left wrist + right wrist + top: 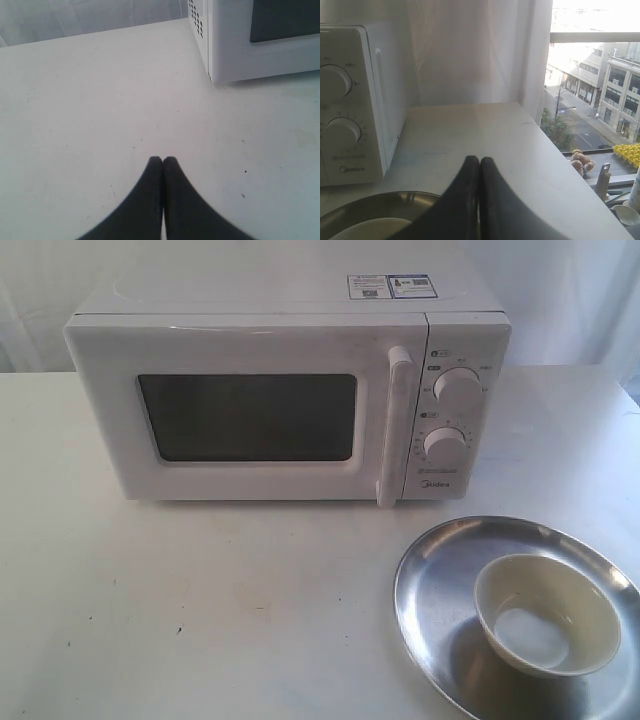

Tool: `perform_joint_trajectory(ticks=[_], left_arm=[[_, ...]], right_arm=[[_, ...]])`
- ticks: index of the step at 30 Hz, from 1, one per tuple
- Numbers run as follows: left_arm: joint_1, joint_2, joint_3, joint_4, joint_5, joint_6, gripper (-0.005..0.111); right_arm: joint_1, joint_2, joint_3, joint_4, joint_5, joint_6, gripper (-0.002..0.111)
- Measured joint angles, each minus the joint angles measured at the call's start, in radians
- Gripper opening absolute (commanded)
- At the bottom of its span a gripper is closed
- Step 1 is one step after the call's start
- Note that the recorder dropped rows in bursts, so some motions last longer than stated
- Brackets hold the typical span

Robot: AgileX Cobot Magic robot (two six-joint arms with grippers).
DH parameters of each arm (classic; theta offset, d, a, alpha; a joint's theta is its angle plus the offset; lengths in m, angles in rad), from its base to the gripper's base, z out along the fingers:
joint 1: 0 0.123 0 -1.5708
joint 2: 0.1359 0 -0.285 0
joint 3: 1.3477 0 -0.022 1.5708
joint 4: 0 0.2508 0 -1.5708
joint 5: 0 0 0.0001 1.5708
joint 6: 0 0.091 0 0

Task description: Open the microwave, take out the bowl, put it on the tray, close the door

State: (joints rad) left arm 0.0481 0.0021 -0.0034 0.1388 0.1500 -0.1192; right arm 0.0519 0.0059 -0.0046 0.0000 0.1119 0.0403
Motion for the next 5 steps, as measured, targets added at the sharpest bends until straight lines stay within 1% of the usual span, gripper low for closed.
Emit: perform_joint_trajectory(ticks=[5], left_arm=[[0.0, 0.0, 0.0, 0.0, 0.0, 0.0, 0.0]], right_arm=[[0.0, 0.0, 0.0, 0.0, 0.002, -0.001, 0.0]])
